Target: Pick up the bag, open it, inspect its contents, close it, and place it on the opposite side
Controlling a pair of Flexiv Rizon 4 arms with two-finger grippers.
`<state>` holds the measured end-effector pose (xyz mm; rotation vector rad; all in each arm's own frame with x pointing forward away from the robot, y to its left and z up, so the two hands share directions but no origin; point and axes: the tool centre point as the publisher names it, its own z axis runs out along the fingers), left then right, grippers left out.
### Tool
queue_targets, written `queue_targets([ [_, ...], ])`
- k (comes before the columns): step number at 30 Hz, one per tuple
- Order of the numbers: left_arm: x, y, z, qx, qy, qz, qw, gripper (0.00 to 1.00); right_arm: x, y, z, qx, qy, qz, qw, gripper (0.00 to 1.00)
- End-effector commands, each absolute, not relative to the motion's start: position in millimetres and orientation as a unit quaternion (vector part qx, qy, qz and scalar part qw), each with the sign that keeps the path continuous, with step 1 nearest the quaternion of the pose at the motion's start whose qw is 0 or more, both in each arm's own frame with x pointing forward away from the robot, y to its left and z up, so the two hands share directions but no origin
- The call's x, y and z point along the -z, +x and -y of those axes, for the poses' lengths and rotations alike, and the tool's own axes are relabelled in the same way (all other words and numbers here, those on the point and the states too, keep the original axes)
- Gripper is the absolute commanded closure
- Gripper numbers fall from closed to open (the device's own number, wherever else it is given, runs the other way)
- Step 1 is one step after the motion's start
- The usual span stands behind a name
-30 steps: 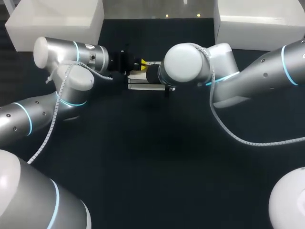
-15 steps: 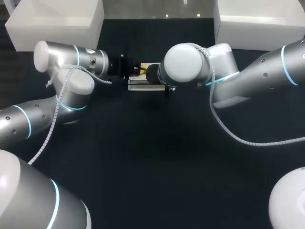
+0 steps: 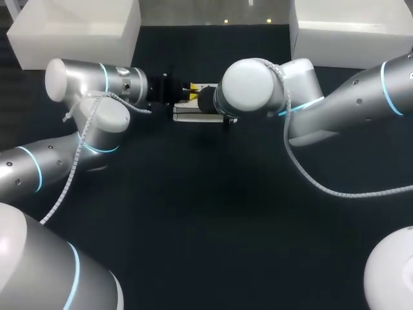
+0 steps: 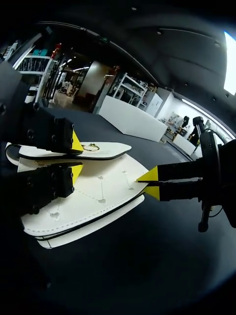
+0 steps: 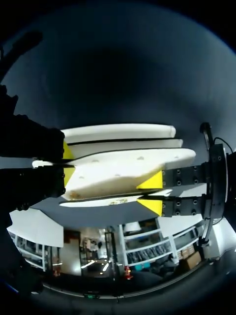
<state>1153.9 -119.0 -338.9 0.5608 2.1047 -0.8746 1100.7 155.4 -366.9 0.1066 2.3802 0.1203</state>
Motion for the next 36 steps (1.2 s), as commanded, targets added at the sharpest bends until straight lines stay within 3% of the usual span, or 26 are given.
queue_targets([
  [1,337,1156,121,0.336,0.22,-0.832,0.383,1.0,370,1102,-156,-0.047,0.042,-0.926,0.371,1.0],
  [14,352,1143,118,0.328,0.237,-0.848,0.342,1.0,370,1102,-156,-0.047,0.042,-0.926,0.371,1.0],
  [29,354,1146,120,0.325,0.228,-0.843,0.363,1.0,370,1102,-156,-0.047,0.042,-0.926,0.371,1.0],
  [30,352,1145,120,0.325,0.229,-0.841,0.368,0.98,370,1102,-156,-0.047,0.042,-0.926,0.371,1.0],
  [31,351,1145,120,0.321,0.228,-0.84,0.373,0.84,370,1102,-156,-0.047,0.042,-0.926,0.371,1.0],
  [32,350,1146,120,0.322,0.228,-0.84,0.373,0.81,370,1102,-156,-0.047,0.042,-0.926,0.371,1.0],
  [36,346,1149,121,0.321,0.228,-0.839,0.376,0.83,370,1102,-156,-0.047,0.042,-0.926,0.371,1.0],
])
